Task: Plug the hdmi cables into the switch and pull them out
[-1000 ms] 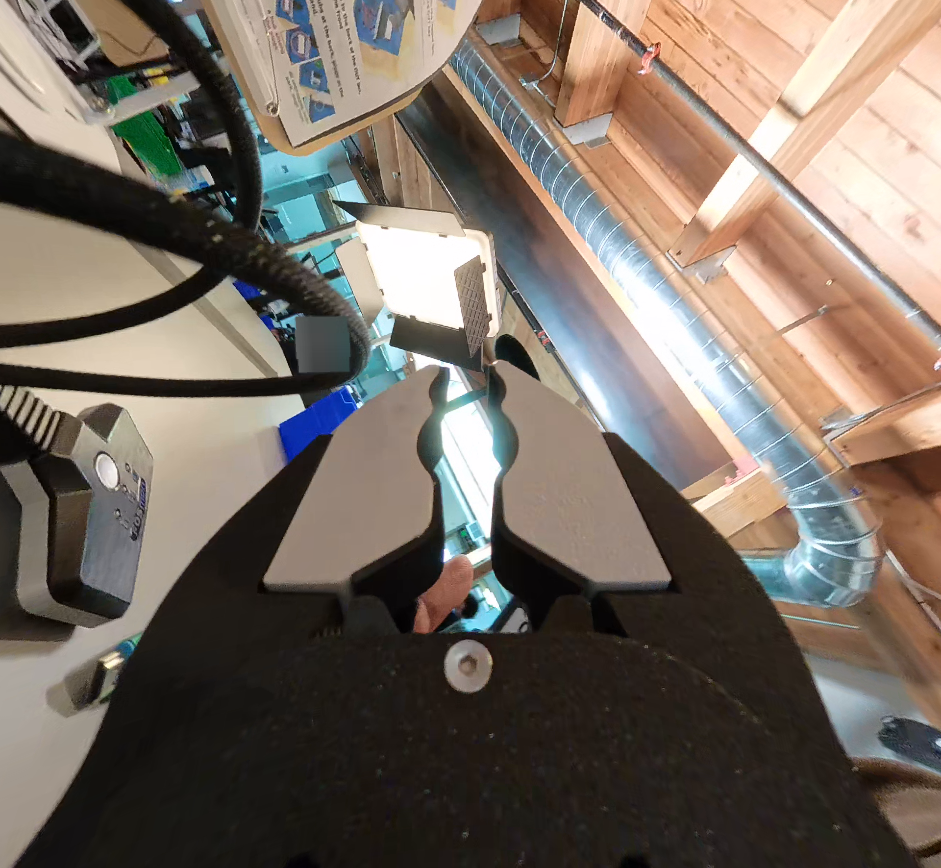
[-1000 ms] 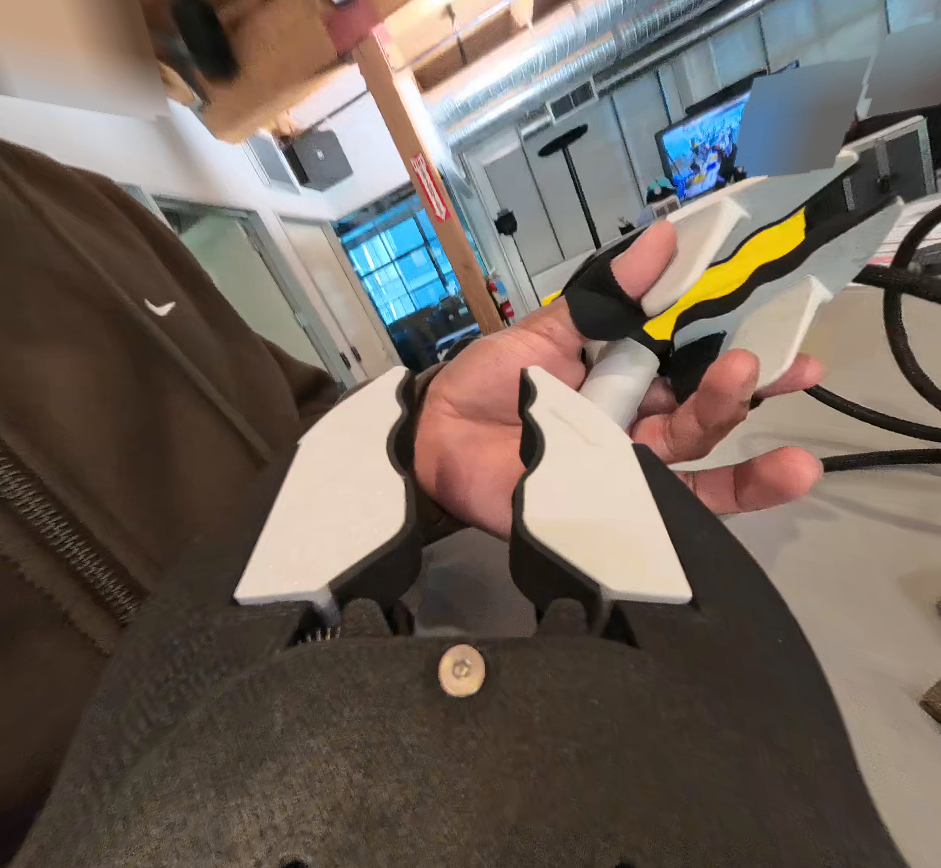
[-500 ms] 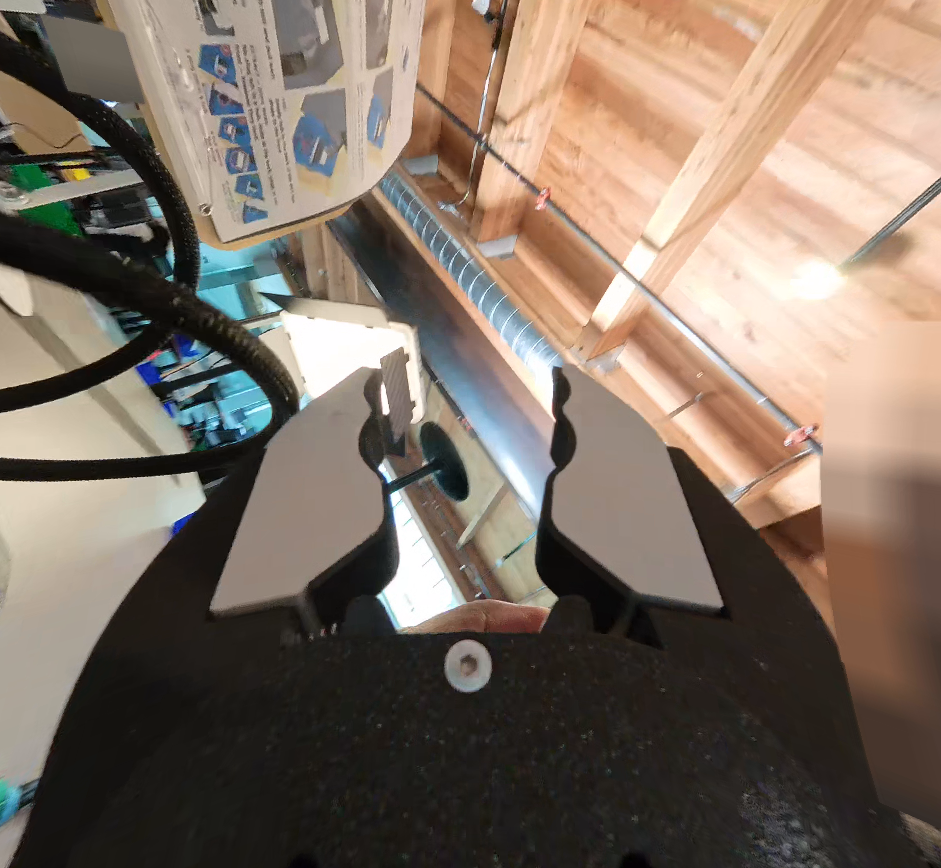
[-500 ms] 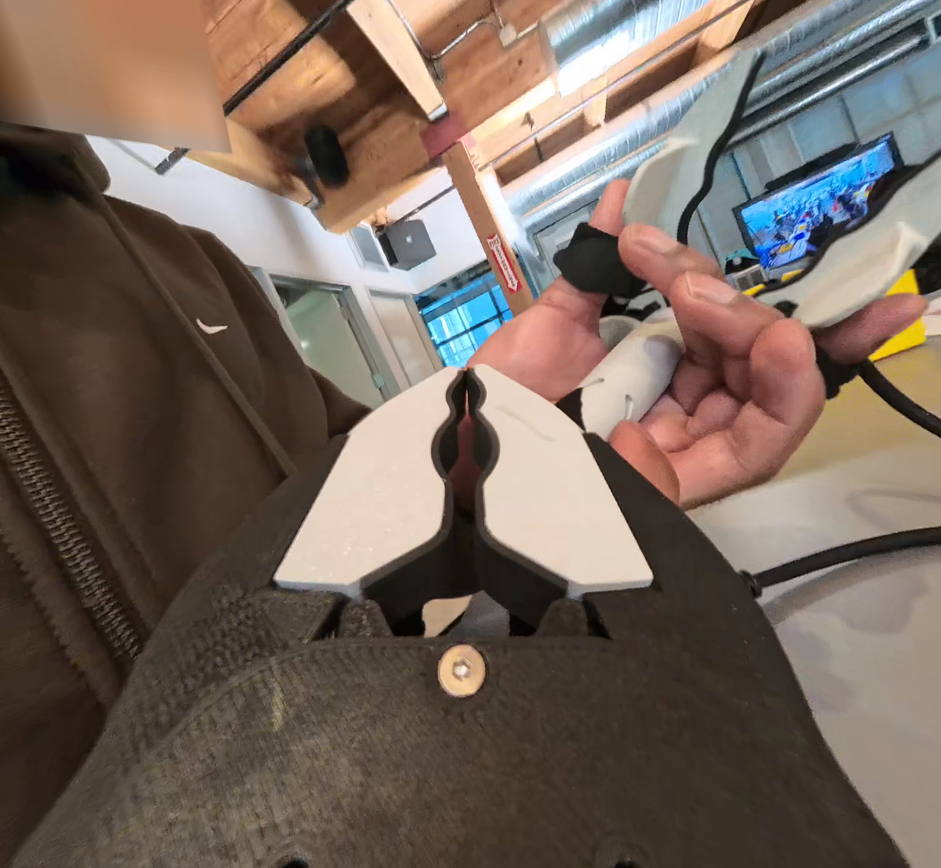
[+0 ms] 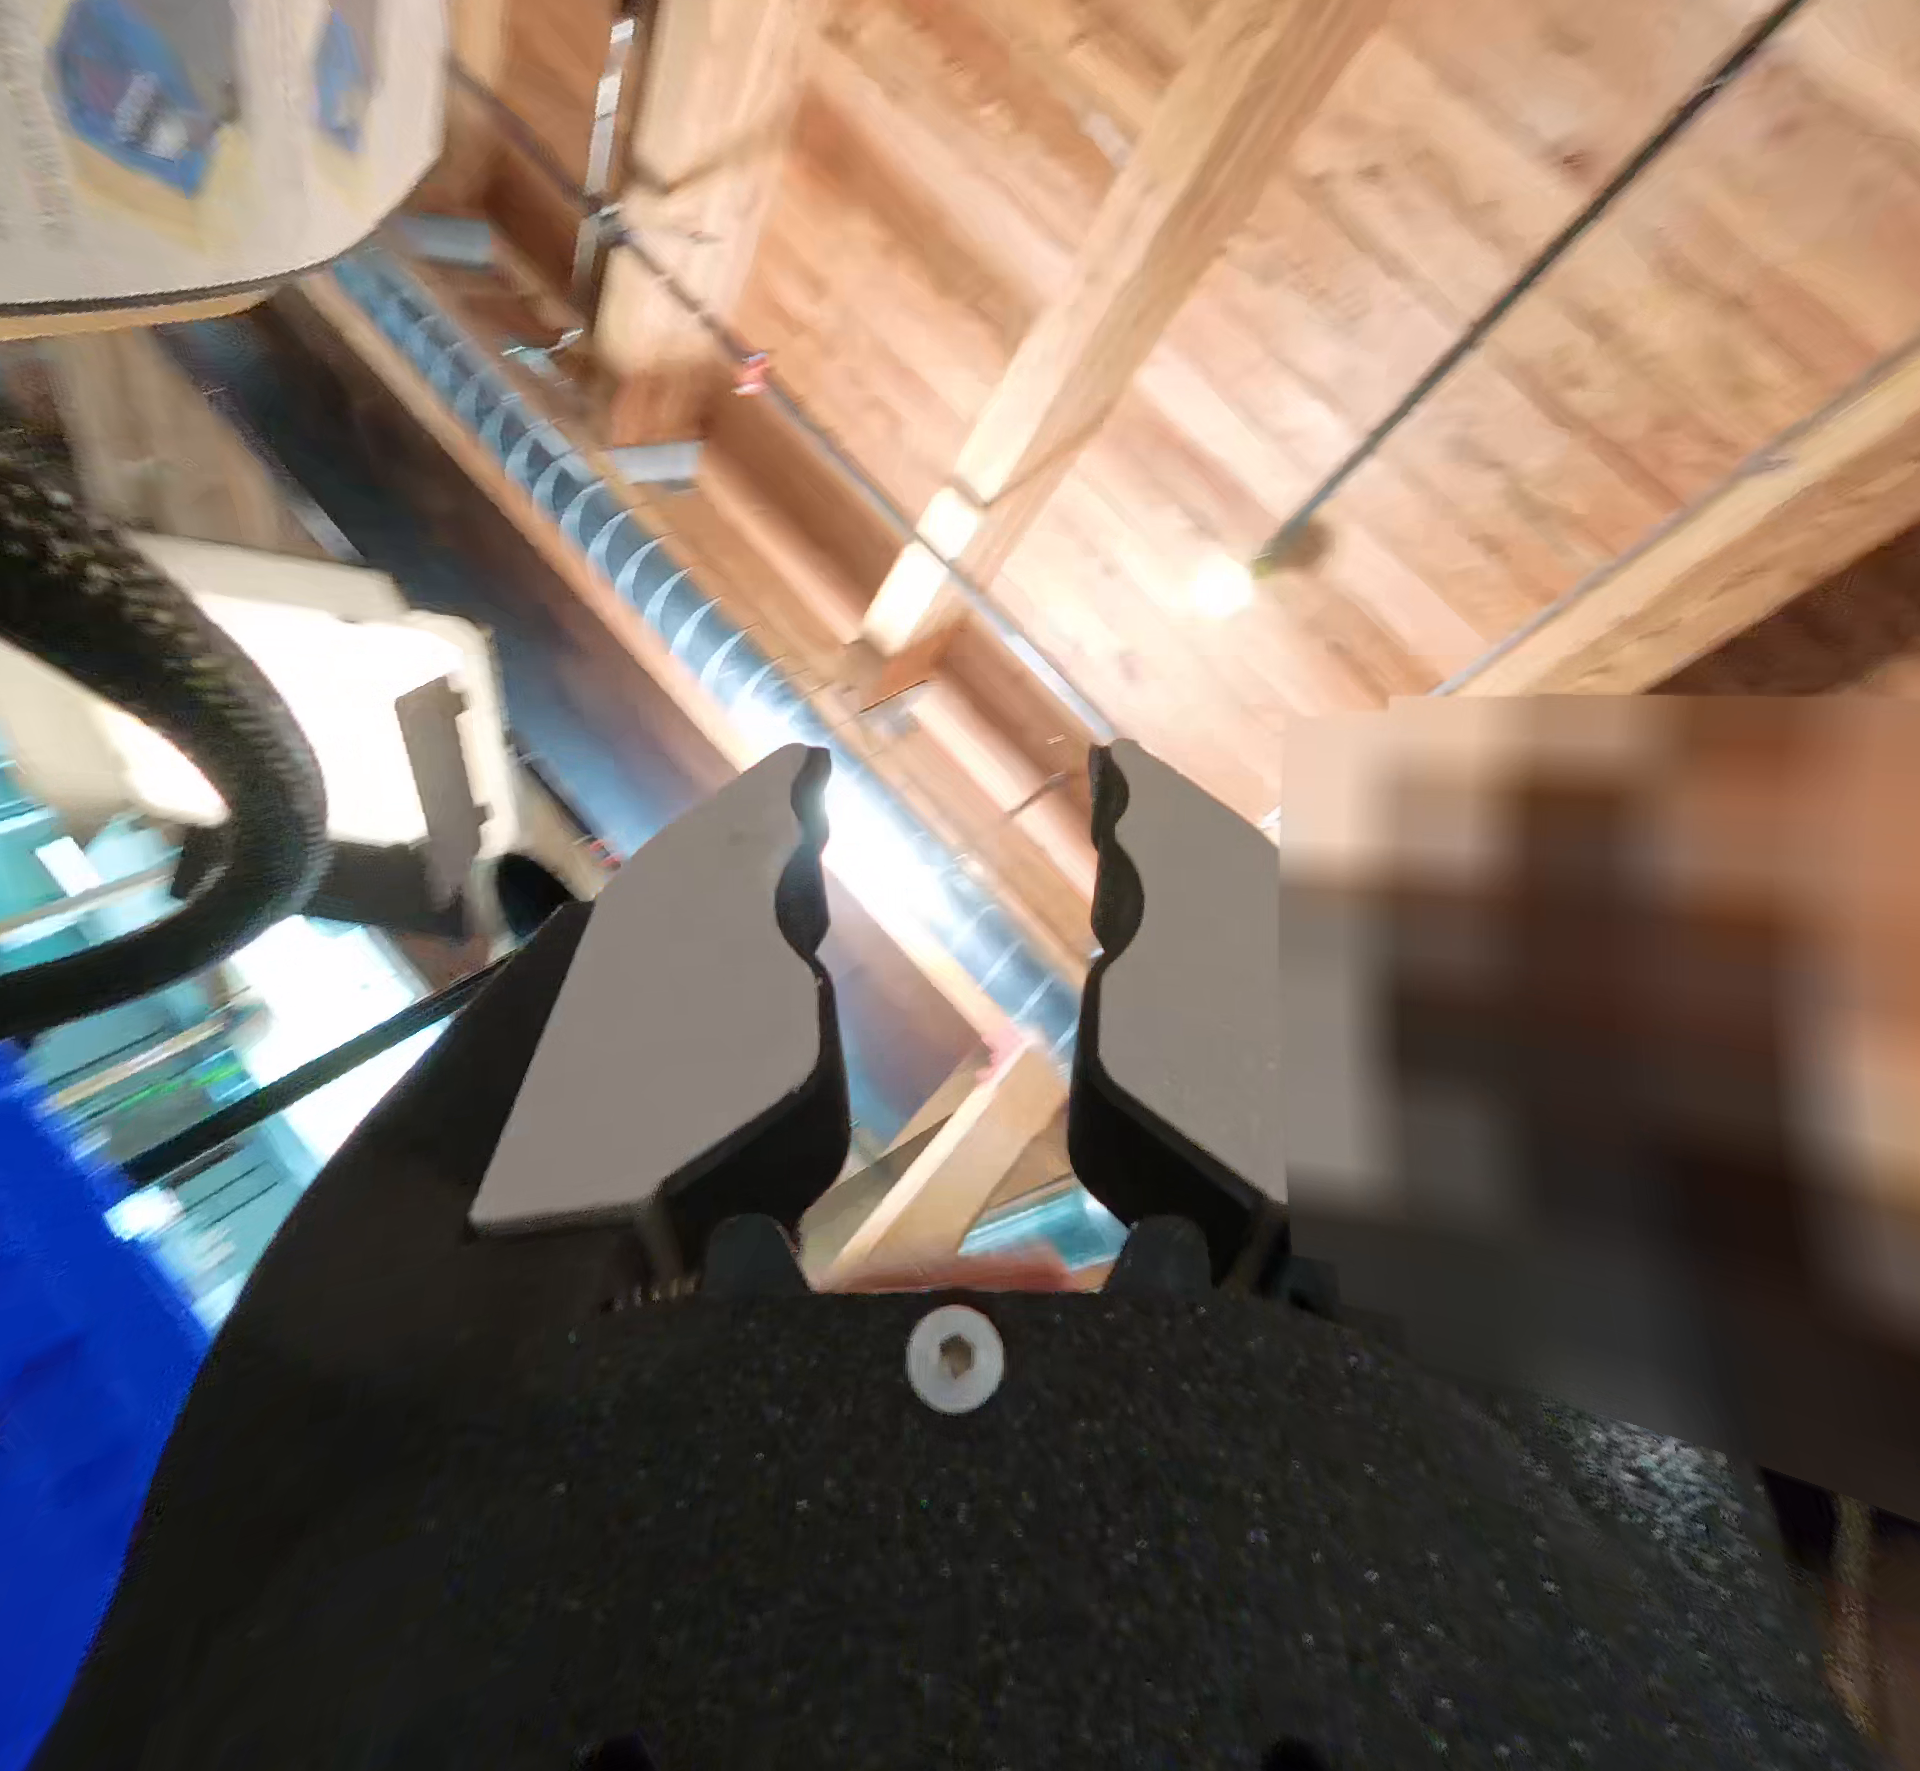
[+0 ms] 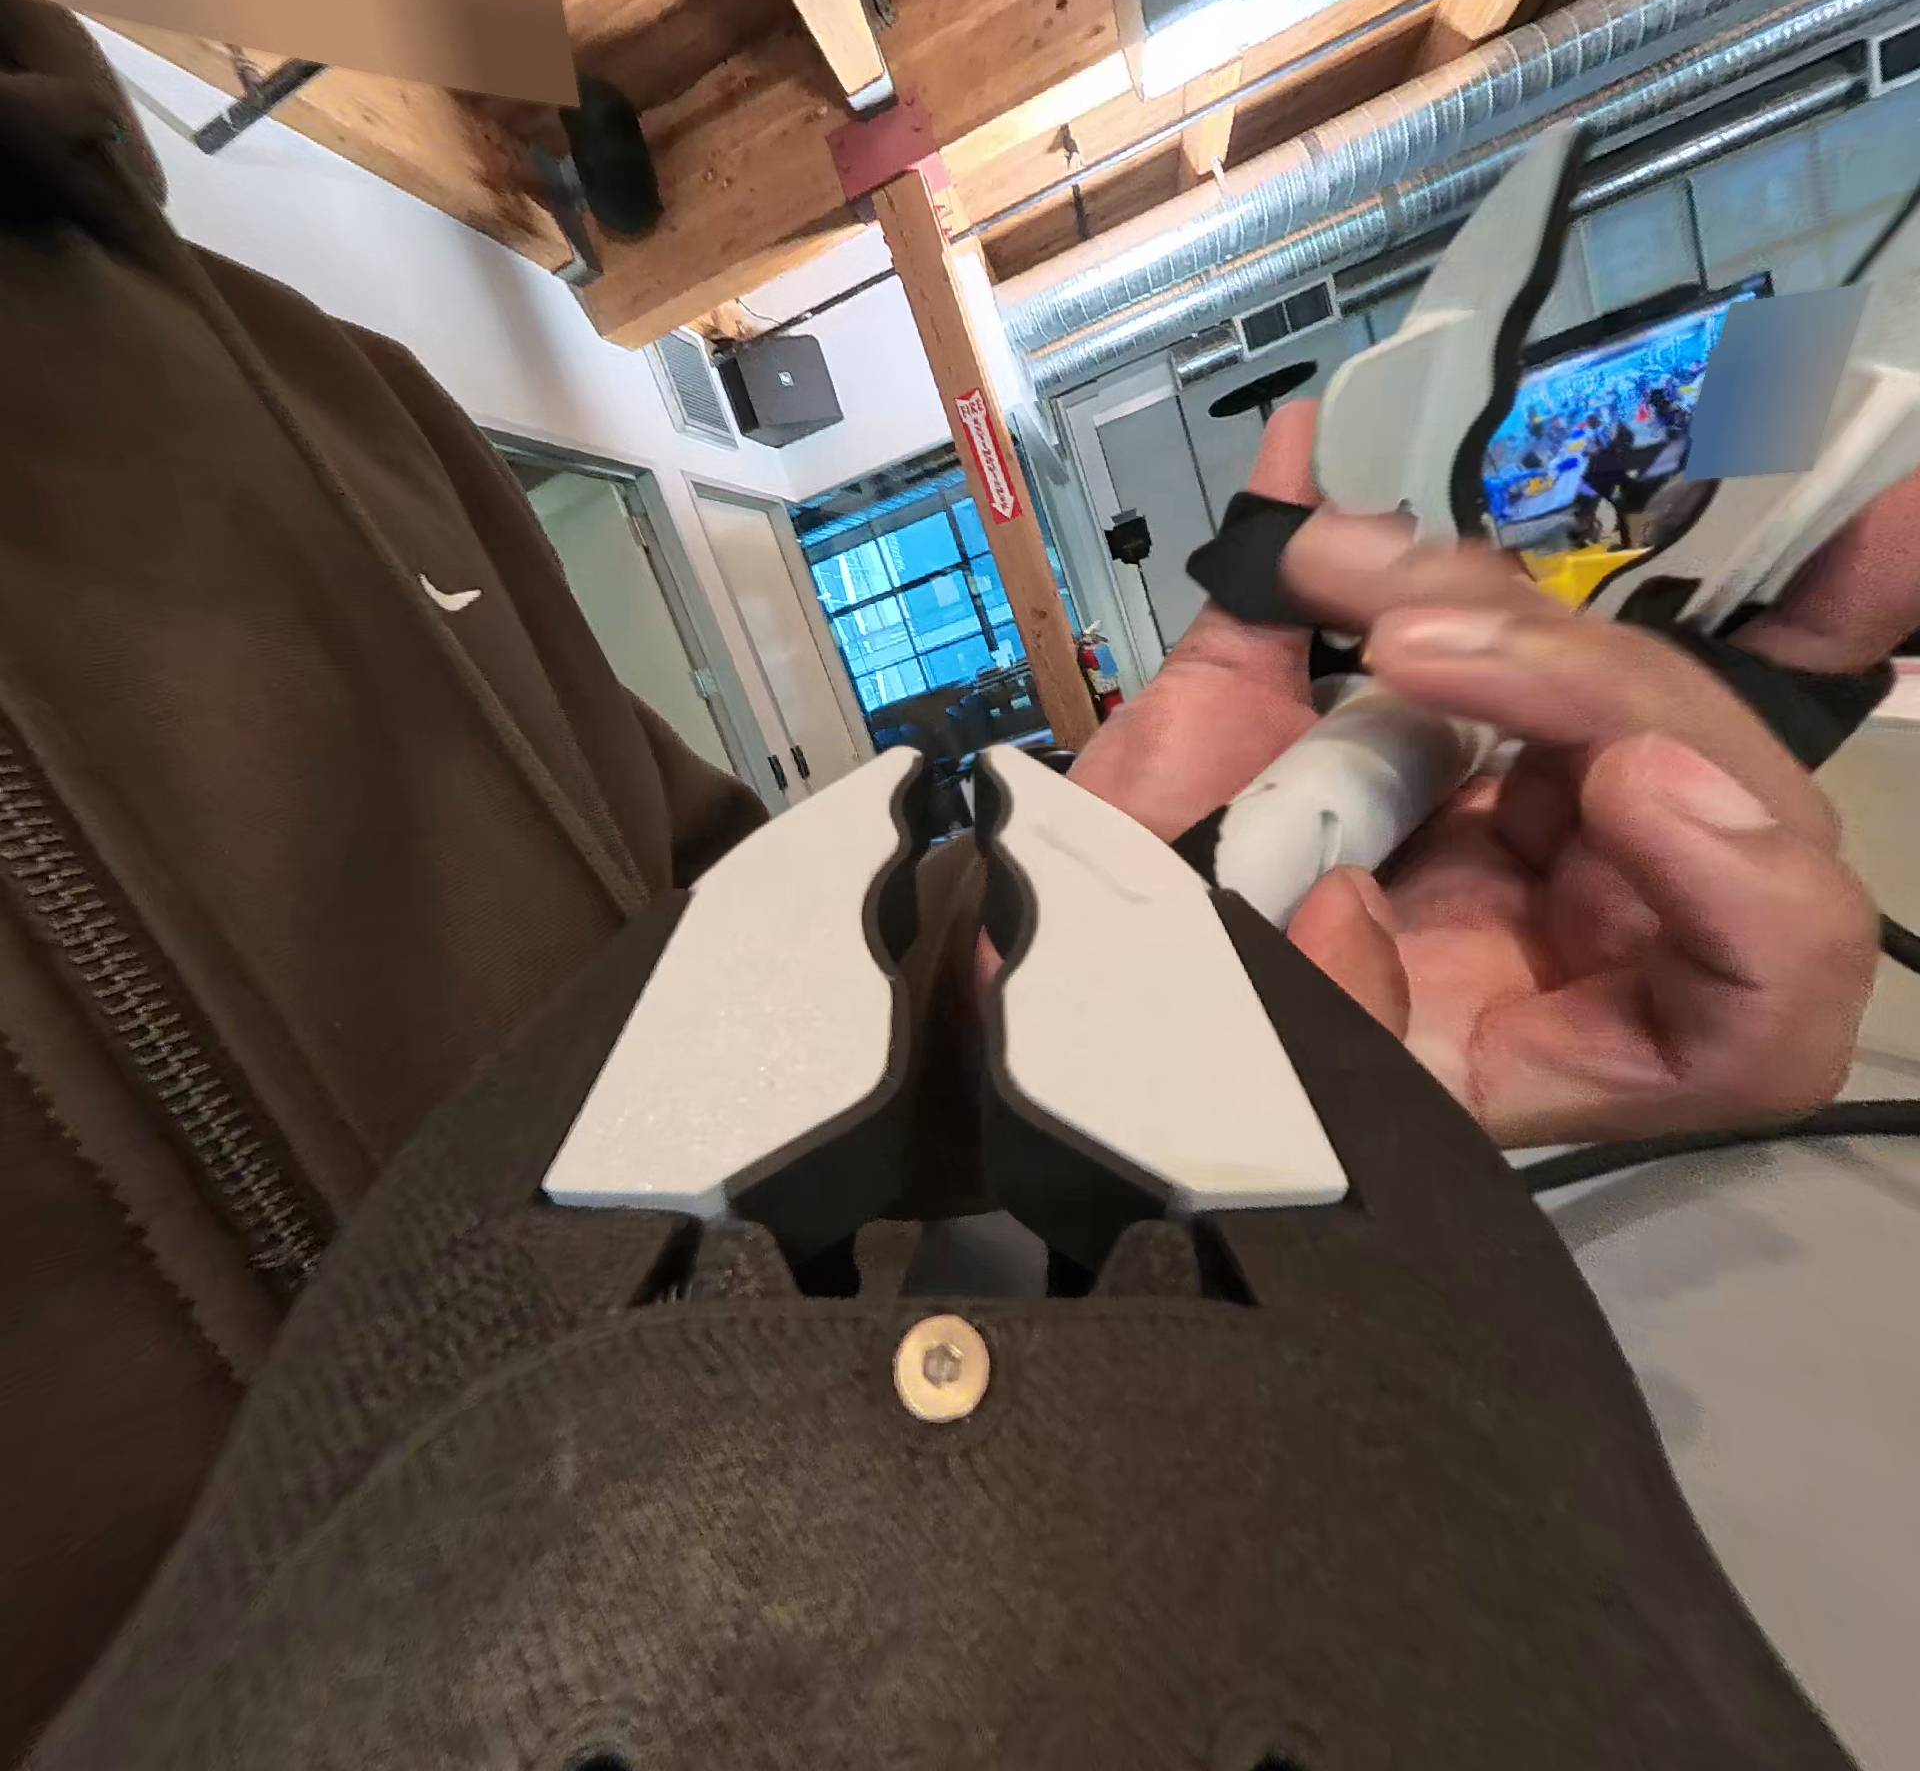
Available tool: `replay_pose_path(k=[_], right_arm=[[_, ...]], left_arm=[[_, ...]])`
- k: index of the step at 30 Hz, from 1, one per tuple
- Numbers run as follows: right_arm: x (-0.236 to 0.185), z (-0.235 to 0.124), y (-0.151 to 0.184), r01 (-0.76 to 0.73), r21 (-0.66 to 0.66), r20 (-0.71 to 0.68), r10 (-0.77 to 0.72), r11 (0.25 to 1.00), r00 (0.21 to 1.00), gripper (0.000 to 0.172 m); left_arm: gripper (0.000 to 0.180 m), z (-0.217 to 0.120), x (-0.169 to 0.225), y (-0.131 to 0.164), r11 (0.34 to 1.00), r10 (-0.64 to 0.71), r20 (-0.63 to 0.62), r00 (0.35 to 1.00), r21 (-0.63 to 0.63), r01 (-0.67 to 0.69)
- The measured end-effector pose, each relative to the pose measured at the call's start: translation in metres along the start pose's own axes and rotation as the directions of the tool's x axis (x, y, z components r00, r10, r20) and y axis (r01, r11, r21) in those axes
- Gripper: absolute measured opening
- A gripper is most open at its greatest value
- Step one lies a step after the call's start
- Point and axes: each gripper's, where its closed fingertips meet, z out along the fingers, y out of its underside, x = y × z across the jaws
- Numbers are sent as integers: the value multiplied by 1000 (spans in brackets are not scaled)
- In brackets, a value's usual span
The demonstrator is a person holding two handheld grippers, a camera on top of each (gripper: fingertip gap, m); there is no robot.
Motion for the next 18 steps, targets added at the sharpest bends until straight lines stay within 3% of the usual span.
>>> replay_pose_path(k=[2,5,8,11,13,15,18], right_arm=[[2,-1,1,-8,-9,-24,8,1000,1000,12],[5,-1,16,26,-90,-73,-33,996,997,24],[19,-3,31,-10,-159,-137,-12,987,991,30],[25,-3,38,-17,-245,-175,-27,969,984,35],[26,-5,44,27,-350,-190,-99,937,977,39],[38,-16,41,99,-464,-244,-235,880,941,48],[67,-48,12,171,-546,-328,-398,820,857,48]], left_arm=[[35,-3,-14,3,998,53,121,991,-37,-49],[20,-9,-19,10,973,216,186,959,-124,-195],[26,-18,-50,20,906,388,337,858,-309,-288],[41,-26,-73,22,916,324,413,851,-361,-174],[47,-28,-75,22,902,342,418,841,-399,-168],[47,-32,-74,22,826,478,395,785,-505,-249],[47,-45,-79,11,686,678,391,622,-640,-346]])
